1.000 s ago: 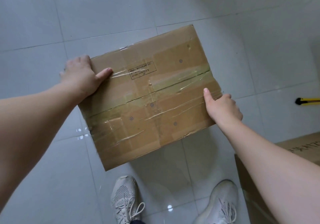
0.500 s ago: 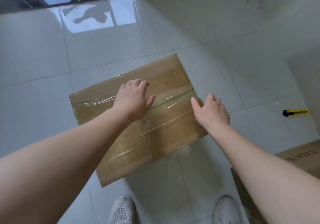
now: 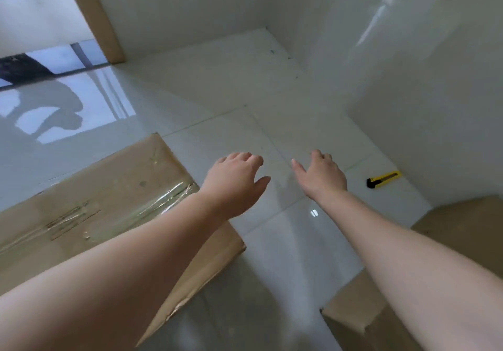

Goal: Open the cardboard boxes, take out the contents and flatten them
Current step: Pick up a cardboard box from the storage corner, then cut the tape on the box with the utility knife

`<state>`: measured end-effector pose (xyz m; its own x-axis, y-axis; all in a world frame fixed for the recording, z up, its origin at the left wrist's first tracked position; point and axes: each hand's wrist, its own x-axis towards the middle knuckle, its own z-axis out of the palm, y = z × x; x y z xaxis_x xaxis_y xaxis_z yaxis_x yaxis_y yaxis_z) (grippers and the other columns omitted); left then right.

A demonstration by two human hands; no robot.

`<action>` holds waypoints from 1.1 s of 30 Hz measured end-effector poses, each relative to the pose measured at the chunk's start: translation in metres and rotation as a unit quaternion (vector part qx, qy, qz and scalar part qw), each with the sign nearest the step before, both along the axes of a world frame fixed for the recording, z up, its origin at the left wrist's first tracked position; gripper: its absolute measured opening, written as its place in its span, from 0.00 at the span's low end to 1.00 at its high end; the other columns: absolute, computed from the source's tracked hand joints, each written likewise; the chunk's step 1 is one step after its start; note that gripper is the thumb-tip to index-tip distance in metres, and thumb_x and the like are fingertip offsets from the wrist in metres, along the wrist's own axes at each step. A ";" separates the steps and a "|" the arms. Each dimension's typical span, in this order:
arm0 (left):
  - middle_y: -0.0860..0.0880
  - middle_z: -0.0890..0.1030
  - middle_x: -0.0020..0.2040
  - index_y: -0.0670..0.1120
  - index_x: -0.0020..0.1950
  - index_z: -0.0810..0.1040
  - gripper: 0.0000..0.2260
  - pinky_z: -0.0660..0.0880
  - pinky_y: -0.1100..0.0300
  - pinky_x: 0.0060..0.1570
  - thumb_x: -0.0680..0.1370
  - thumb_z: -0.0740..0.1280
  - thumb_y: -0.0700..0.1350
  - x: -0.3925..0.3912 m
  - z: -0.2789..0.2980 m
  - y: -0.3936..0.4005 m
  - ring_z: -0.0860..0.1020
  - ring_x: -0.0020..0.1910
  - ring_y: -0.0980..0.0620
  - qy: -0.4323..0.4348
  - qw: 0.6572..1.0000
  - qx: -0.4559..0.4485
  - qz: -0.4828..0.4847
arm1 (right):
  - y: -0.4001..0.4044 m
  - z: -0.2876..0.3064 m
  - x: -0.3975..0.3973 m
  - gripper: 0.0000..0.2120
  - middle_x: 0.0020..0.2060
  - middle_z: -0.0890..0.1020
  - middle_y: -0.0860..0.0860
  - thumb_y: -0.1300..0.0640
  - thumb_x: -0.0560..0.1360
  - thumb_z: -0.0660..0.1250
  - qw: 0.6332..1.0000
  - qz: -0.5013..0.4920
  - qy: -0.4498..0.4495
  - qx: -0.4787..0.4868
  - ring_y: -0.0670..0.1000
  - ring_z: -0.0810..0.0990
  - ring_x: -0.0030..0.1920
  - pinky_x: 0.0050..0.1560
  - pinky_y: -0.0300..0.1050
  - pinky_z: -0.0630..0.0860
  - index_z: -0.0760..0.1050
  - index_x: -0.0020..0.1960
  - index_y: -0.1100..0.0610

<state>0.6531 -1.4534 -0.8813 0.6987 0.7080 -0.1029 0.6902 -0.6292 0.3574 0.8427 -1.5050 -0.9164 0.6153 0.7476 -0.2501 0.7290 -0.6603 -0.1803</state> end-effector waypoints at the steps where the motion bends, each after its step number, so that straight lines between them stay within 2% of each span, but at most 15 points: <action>1: 0.50 0.73 0.66 0.49 0.68 0.69 0.20 0.65 0.56 0.61 0.80 0.57 0.58 0.017 -0.005 -0.001 0.70 0.66 0.48 -0.002 1.000 -0.004 -0.009 | -0.002 -0.008 0.018 0.28 0.64 0.71 0.61 0.40 0.79 0.56 1.000 -0.007 -0.003 -0.004 0.62 0.72 0.64 0.58 0.52 0.70 0.65 0.69 0.59; 4: 0.51 0.73 0.65 0.50 0.68 0.69 0.19 0.68 0.57 0.57 0.80 0.57 0.57 0.056 -0.023 -0.005 0.71 0.64 0.49 -0.005 0.999 -0.019 -0.028 | -0.009 -0.030 0.076 0.25 0.63 0.70 0.61 0.43 0.79 0.56 0.999 -0.030 -0.013 -0.036 0.62 0.73 0.63 0.57 0.52 0.71 0.64 0.68 0.60; 9: 0.55 0.74 0.64 0.53 0.67 0.69 0.18 0.70 0.59 0.55 0.80 0.57 0.58 0.097 -0.050 -0.015 0.73 0.61 0.52 -0.009 0.998 -0.006 -0.066 | -0.036 -0.072 0.187 0.20 0.65 0.70 0.62 0.52 0.80 0.56 0.986 -0.149 -0.001 -0.073 0.61 0.70 0.66 0.61 0.48 0.68 0.66 0.67 0.61; 12: 0.56 0.73 0.64 0.53 0.67 0.69 0.18 0.70 0.60 0.53 0.80 0.56 0.58 0.118 -0.061 -0.017 0.73 0.61 0.53 -0.016 0.997 0.002 -0.077 | -0.041 -0.095 0.222 0.18 0.66 0.70 0.59 0.58 0.81 0.52 0.982 -0.150 0.006 -0.118 0.59 0.70 0.66 0.63 0.46 0.67 0.68 0.68 0.62; 15: 0.57 0.74 0.63 0.53 0.66 0.69 0.17 0.70 0.60 0.53 0.80 0.56 0.58 0.132 -0.074 -0.023 0.74 0.59 0.53 -0.019 0.997 -0.009 -0.076 | -0.046 -0.128 0.243 0.21 0.65 0.69 0.59 0.56 0.77 0.58 0.975 -0.134 0.010 -0.177 0.61 0.71 0.65 0.63 0.53 0.69 0.68 0.69 0.58; 17: 0.57 0.74 0.63 0.53 0.66 0.69 0.17 0.71 0.60 0.54 0.80 0.56 0.58 0.136 -0.079 -0.027 0.74 0.59 0.53 -0.019 0.997 -0.013 -0.075 | -0.047 -0.154 0.255 0.25 0.65 0.69 0.62 0.54 0.73 0.61 0.974 -0.185 0.026 -0.131 0.64 0.70 0.64 0.60 0.55 0.69 0.65 0.70 0.57; 20: 0.57 0.74 0.62 0.53 0.66 0.69 0.17 0.71 0.60 0.55 0.80 0.57 0.57 0.141 -0.084 -0.028 0.74 0.59 0.53 -0.013 0.997 -0.016 -0.070 | -0.047 -0.171 0.270 0.23 0.65 0.68 0.64 0.53 0.76 0.60 0.968 -0.218 0.024 -0.125 0.63 0.68 0.64 0.60 0.53 0.69 0.61 0.69 0.56; 25: 0.57 0.74 0.61 0.54 0.66 0.69 0.17 0.72 0.59 0.55 0.79 0.58 0.57 0.148 -0.086 -0.025 0.74 0.59 0.54 -0.002 0.998 -0.018 -0.052 | -0.047 -0.194 0.299 0.20 0.64 0.71 0.62 0.49 0.79 0.56 0.970 -0.220 0.008 -0.105 0.63 0.69 0.64 0.60 0.54 0.69 0.68 0.66 0.57; 29: 0.58 0.74 0.62 0.54 0.66 0.68 0.17 0.72 0.59 0.55 0.79 0.59 0.56 0.154 -0.084 -0.023 0.74 0.59 0.54 0.015 0.999 -0.015 -0.049 | -0.048 -0.205 0.313 0.18 0.64 0.71 0.65 0.53 0.79 0.60 0.971 -0.231 -0.016 -0.065 0.64 0.70 0.63 0.60 0.52 0.71 0.72 0.64 0.62; 33: 0.57 0.74 0.62 0.54 0.66 0.69 0.17 0.73 0.58 0.54 0.79 0.59 0.55 0.159 -0.081 -0.023 0.74 0.58 0.54 0.020 0.999 -0.014 -0.048 | -0.052 -0.211 0.320 0.15 0.61 0.72 0.65 0.62 0.78 0.58 0.960 -0.276 -0.016 -0.039 0.63 0.70 0.62 0.59 0.52 0.71 0.72 0.62 0.66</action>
